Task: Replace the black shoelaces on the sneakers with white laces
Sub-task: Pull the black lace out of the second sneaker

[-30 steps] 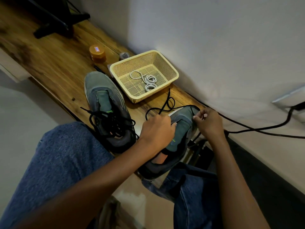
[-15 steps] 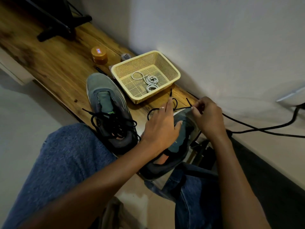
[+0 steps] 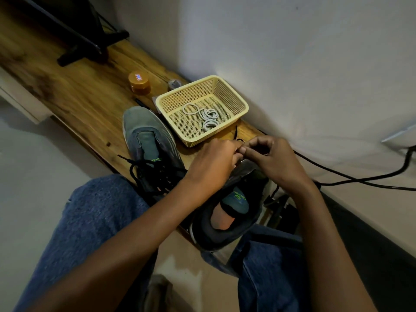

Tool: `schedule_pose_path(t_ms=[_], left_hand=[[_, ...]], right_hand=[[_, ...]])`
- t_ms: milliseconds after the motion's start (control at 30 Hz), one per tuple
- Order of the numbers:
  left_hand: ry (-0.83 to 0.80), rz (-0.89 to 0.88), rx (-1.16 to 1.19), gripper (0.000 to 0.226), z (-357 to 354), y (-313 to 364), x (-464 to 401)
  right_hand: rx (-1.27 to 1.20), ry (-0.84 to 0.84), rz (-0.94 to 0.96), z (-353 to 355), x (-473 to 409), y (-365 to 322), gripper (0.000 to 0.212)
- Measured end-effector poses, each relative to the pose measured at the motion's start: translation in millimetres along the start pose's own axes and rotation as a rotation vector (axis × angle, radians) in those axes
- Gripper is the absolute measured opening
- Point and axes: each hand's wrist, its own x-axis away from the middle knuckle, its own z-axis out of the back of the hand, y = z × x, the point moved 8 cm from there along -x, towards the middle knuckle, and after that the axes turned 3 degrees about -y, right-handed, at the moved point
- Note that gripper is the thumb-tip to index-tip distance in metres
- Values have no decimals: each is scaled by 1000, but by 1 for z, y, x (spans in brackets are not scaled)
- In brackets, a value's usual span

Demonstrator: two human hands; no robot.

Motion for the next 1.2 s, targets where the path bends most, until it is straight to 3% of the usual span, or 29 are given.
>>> schedule_pose_path(t_ms=[100, 200, 300, 367, 433, 500, 567, 633, 733, 800, 967, 1067, 1200], left_hand=[[-112, 163, 357, 20, 3, -19, -1], [-333, 386, 880, 19, 1, -33, 6], [-504, 396, 1168, 18, -1, -24, 14], [-496, 357, 1410, 19, 3, -15, 13], [-355, 289, 1602, 21, 12, -14, 4], [-117, 252, 1570, 19, 23, -29, -5], [98, 223, 1254, 20, 33, -46, -10], [209, 144, 882, 24, 41, -50, -11], [171, 51, 511, 26, 41, -48, -10], [80, 40, 411, 26, 34, -47, -11], [-78, 122, 646, 30, 20, -39, -7], [-208, 126, 901, 35, 11, -24, -5], [-200, 168, 1235, 34, 8, -14, -4]], right_hand=[[-99, 8, 21, 3, 2, -7, 5], [-88, 26, 32, 3, 0, -9, 10], [-57, 26, 50, -4, -2, -14, 17], [-46, 27, 69, -11, -4, -20, 23], [18, 7, 62, -20, -5, -23, 28], [99, -46, 66, -35, -6, -28, 29], [123, -106, 68, -48, -5, -33, 30], [105, -147, 74, -56, -3, -38, 30], [21, -95, 138, -50, 1, -49, 25], [-65, 6, 157, -36, 2, -52, 20], [-136, 217, 134, -7, 3, -44, 13], [-178, 308, 113, 2, 3, -39, 14], [-102, 288, 45, -1, -1, -28, 26]])
